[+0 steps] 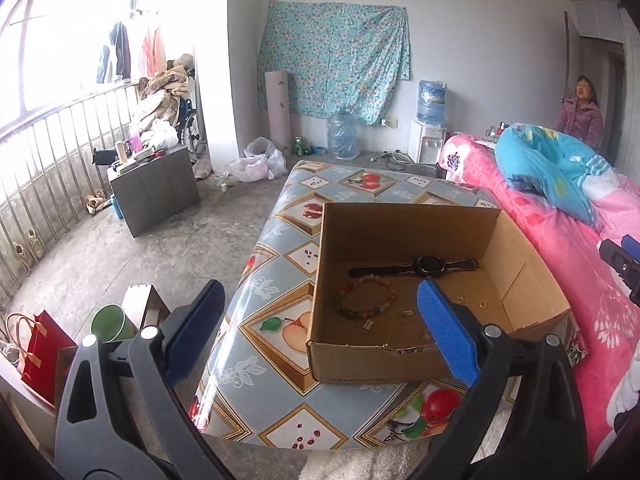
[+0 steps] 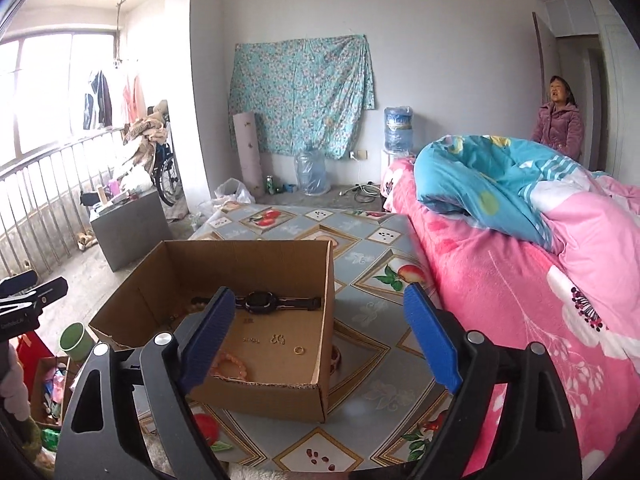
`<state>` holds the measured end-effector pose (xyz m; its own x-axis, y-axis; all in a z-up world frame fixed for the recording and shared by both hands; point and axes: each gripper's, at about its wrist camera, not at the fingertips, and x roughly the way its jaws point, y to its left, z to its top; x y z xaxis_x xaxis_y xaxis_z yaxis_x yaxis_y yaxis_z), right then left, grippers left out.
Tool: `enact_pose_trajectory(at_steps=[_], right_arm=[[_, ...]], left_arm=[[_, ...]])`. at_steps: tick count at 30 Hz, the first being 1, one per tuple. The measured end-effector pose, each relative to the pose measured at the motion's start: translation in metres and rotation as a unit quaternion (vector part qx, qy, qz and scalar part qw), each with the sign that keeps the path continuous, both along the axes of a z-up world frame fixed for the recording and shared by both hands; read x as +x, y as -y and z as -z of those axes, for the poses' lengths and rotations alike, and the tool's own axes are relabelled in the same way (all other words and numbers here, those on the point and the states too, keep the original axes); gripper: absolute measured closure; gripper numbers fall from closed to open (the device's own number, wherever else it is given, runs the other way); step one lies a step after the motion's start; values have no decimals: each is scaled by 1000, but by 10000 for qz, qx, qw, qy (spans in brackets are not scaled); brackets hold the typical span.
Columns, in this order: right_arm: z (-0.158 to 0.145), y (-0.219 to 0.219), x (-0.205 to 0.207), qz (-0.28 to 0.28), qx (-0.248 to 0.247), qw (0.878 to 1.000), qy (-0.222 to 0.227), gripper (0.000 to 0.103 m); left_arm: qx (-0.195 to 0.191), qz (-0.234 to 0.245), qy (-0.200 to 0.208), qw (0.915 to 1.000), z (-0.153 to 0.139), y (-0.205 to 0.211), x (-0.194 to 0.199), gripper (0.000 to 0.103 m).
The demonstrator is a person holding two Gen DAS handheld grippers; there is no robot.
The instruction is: Organize jewelry
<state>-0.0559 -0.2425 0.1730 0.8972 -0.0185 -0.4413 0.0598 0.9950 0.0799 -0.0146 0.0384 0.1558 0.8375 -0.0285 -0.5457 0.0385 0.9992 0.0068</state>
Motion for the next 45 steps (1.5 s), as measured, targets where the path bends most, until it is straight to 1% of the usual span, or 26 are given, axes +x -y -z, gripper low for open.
enact_pose_trajectory(at_steps=[2, 5, 7, 9, 11, 13, 15, 17, 22, 25, 29, 31, 36, 45], right_arm=[[1, -5, -2, -48, 52, 10000, 40, 19], [5, -17, -5, -161, 29, 9999, -33, 19], [9, -23, -7, -282, 88, 9995, -130, 19], [16, -29, -6, -403, 109, 9986, -315, 19], [24, -35, -6, -459, 86, 9975, -530, 19], [33, -37, -5, -535, 155, 9954, -779, 19], [42, -40, -2, -563, 211, 9928, -1038, 19], [53, -43, 4, -605, 294, 9887, -1339, 19], [83, -46, 22, -598, 488, 9754, -2063, 19], [93, -47, 32, -649, 625, 9690, -2299, 19], [100, -49, 41, -666, 699, 9645, -2459, 19], [101, -50, 45, -689, 704, 9632, -2500, 19], [104, -52, 50, -717, 694, 9596, -2630, 19], [106, -53, 52, -730, 683, 9575, -2704, 19]], left_arm=[[-88, 8, 12, 10000, 2, 5, -4, 9], [-283, 121, 44, 9995, 10, 15, -9, 8], [-106, 47, 15, 9999, 21, 24, -9, 8], [75, 67, -277, 9996, 37, 33, -2, 8], [-46, 82, -664, 9977, 52, 34, 4, 8], [-179, 39, -914, 9956, 64, 33, 7, 8], [-161, -12, -1147, 9933, 75, 33, 11, 8], [-150, -37, -1343, 9908, 81, 34, 14, 8], [-160, -96, -1618, 9867, 89, 35, 20, 8], [-138, -143, -1884, 9819, 95, 36, 29, 8], [-127, -201, -2132, 9767, 105, 36, 37, 8], [-163, -215, -2186, 9754, 107, 37, 40, 8], [-170, -210, -2222, 9746, 109, 38, 45, 8], [-142, -86, -2266, 9739, 111, 45, 43, 8]])
